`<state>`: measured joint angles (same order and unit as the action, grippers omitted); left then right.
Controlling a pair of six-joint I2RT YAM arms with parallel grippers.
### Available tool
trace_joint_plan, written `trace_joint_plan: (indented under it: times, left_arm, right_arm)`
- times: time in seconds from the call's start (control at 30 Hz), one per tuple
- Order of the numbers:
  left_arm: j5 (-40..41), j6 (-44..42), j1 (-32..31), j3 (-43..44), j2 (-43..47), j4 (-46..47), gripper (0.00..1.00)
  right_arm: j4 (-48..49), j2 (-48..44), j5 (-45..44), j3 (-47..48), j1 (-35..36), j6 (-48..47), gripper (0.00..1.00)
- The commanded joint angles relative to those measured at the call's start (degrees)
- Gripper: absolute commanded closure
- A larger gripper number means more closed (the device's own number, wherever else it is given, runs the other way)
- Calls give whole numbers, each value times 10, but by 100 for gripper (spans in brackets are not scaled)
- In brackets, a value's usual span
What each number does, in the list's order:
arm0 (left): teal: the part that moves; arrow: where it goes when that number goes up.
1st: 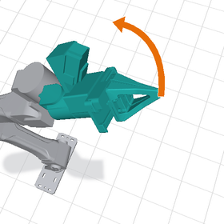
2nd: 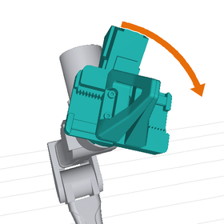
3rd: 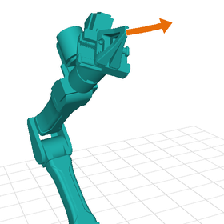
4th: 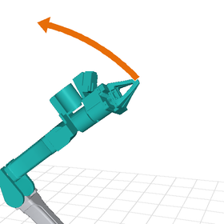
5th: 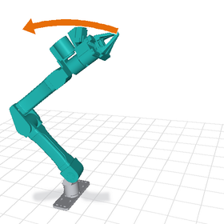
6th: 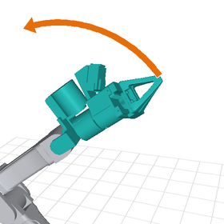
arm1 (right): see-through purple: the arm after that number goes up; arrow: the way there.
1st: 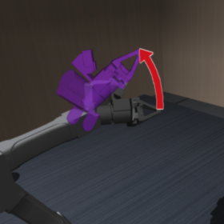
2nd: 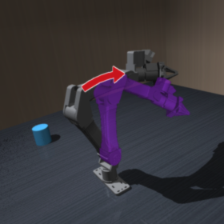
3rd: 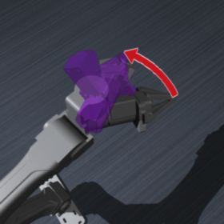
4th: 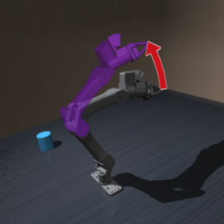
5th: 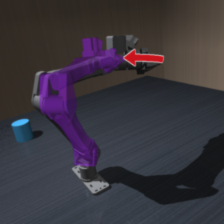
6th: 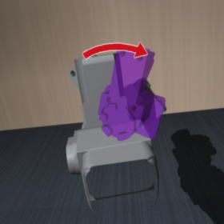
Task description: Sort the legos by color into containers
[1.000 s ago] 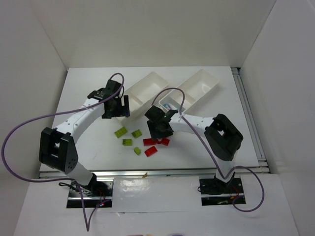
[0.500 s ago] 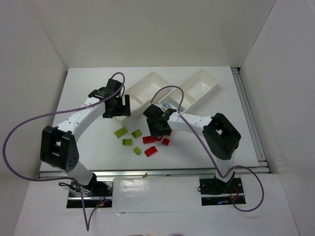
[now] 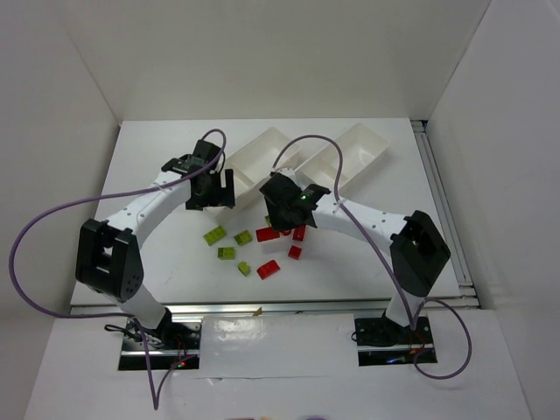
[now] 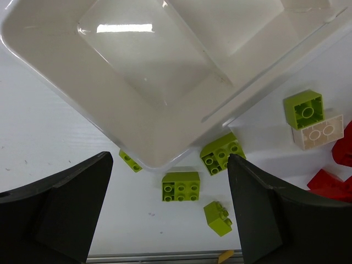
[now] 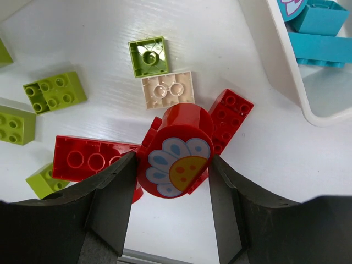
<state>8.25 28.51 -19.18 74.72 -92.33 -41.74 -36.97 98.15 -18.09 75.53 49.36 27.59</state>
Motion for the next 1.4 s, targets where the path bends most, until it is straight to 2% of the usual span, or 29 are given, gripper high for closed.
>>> trace_joint_plan:
  times: [0.0, 0.37, 0.47, 0.57, 0.67, 0.8, 0.93, 1.03, 1.3, 1.37]
  left_arm:
    - [-5, -9, -2, 25, -6, 6, 4]
    - [-5, -9, -8, 25, -11, 6, 4]
    - [-5, -9, -8, 25, -16, 6, 4]
    - [0, -9, -8, 25, -16, 6, 4]
    - [6, -14, -8, 25, -16, 6, 4]
    - [6, -14, -8, 25, -16, 6, 4]
    - [6, -14, -8, 25, -16, 6, 4]
    - [6, -14, -8, 25, -16, 6, 4]
    - [6, -14, -8, 25, -16, 6, 4]
    - [6, -14, -8, 25, -16, 6, 4]
  right_arm:
    - [-15, -16, -12, 23, 4, -7, 54]
    - [27, 50, 50, -17, 4, -14, 54]
    - [34, 68, 55, -17, 4, -14, 46]
    - [39, 75, 50, -17, 4, -14, 24]
    - [39, 75, 50, -22, 4, -14, 18]
    - [39, 70, 45, -28, 4, -9, 20]
    - [45, 64, 50, -35, -1, 3, 32]
    - [45, 78, 50, -35, -1, 4, 35]
    - [65, 54, 55, -35, -1, 4, 35]
    - [65, 45, 55, -35, -7, -2, 29]
